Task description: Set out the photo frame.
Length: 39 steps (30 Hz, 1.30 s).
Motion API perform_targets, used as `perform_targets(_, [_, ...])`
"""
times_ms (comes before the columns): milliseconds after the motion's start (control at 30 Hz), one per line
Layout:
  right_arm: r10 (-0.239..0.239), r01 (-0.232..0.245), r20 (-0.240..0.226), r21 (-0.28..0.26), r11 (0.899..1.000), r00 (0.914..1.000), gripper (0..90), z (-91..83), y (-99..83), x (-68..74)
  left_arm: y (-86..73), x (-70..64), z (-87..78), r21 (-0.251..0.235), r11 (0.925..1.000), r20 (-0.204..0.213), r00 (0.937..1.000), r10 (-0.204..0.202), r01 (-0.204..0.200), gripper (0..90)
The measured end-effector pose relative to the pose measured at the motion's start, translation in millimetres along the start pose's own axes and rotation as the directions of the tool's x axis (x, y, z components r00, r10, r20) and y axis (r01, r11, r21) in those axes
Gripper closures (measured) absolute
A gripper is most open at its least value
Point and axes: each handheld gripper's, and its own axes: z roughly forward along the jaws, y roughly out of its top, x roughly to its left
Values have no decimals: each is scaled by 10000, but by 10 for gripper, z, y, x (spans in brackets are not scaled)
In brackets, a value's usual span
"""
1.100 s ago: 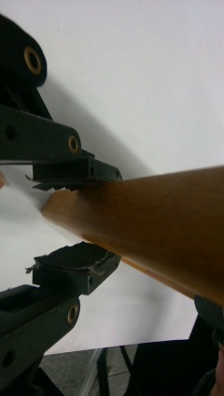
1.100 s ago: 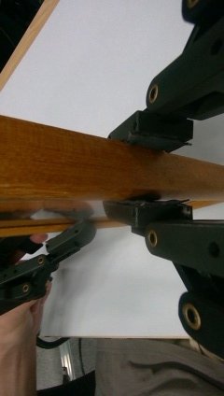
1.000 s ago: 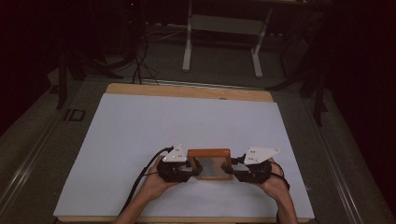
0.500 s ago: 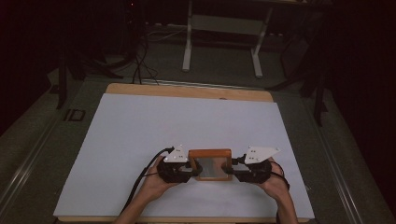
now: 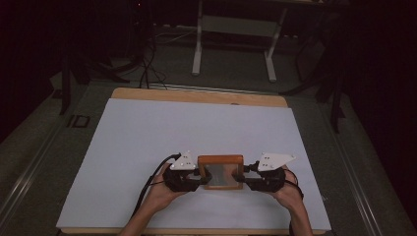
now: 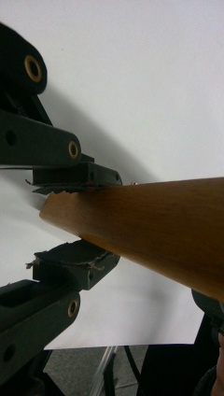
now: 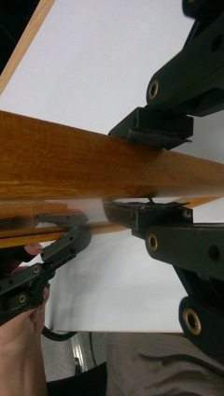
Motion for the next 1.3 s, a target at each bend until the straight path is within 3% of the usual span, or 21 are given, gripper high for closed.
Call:
perform_targets(367, [249,-249,32,-264,9993,9997,642,50,41,14,20,33,-97,36,10000,-89,9999,-54,54,643])
perform_targets(767, [704,-693,185,-547,9961,9974,628,165,83,19,15,101,-196,-52,9988,-291,9983,-498,497,632])
perform_targets(1300, [1729,-1712,98,-962,9805,9849,610,372,96,-13,-31,238,-303,-89,9928,-393,9921,-1195,1192,622])
